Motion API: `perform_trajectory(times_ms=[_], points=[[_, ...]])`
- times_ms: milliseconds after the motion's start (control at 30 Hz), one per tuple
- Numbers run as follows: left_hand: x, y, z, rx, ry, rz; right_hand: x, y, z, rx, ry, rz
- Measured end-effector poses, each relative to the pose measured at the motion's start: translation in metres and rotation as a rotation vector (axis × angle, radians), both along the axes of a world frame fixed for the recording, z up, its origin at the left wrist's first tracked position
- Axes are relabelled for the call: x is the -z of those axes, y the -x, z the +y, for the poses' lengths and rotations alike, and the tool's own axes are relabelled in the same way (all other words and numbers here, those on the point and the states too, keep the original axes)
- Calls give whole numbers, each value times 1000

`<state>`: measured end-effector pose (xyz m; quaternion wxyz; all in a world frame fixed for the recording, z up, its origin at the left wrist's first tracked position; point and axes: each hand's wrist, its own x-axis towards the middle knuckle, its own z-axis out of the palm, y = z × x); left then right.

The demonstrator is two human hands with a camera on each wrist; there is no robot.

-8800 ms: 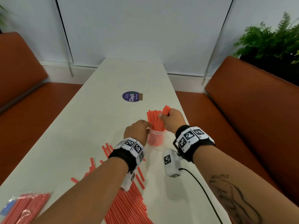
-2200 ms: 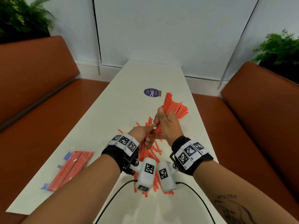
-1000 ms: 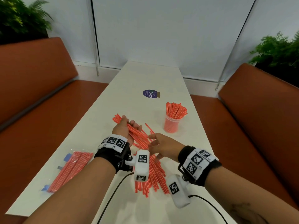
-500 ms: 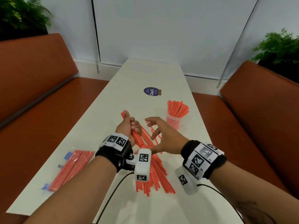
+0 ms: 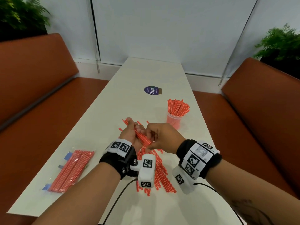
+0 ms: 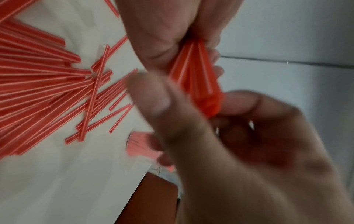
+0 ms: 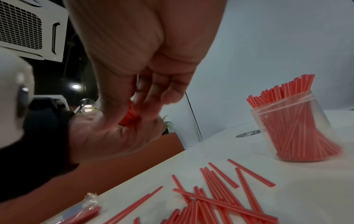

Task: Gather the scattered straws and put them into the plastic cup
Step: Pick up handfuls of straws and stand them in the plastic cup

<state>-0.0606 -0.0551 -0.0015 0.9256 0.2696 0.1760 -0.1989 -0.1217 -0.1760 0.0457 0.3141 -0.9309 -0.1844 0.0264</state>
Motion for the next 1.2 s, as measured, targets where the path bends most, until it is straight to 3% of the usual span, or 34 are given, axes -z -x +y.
perform_trajectory(times_ms=[67, 133, 233, 300, 400, 500, 833, 1000, 1100, 1133, 1200], points=[[-4, 5, -4, 66, -101, -60, -4, -1, 1, -32, 58, 78], [-7, 7, -3, 143, -278, -200, -13, -6, -7, -24, -4, 149], [-11, 15, -6, 319, -492, -402, -28, -18, -16, 150, -240, 11], [-12, 21, -11, 419, -592, -471, -31, -23, -14, 132, -195, 53], [-11, 25, -15, 455, -638, -448, -28, -23, -6, 31, 63, 138], [-10, 25, -13, 457, -581, -425, -29, -24, -5, 103, -51, 98], [-16, 29, -6, 559, -630, -478, -24, -32, -13, 143, -180, 281], [-6, 31, 7, 663, -557, -401, -22, -42, -10, 118, -262, 469], [-2, 28, 16, 582, -579, -306, -11, -44, -2, 188, -343, 435], [-1, 25, 21, 519, -599, -267, -7, -44, -1, 249, -300, 422], [0, 19, 33, 382, -622, -152, 2, -42, -1, 332, 6, 428]])
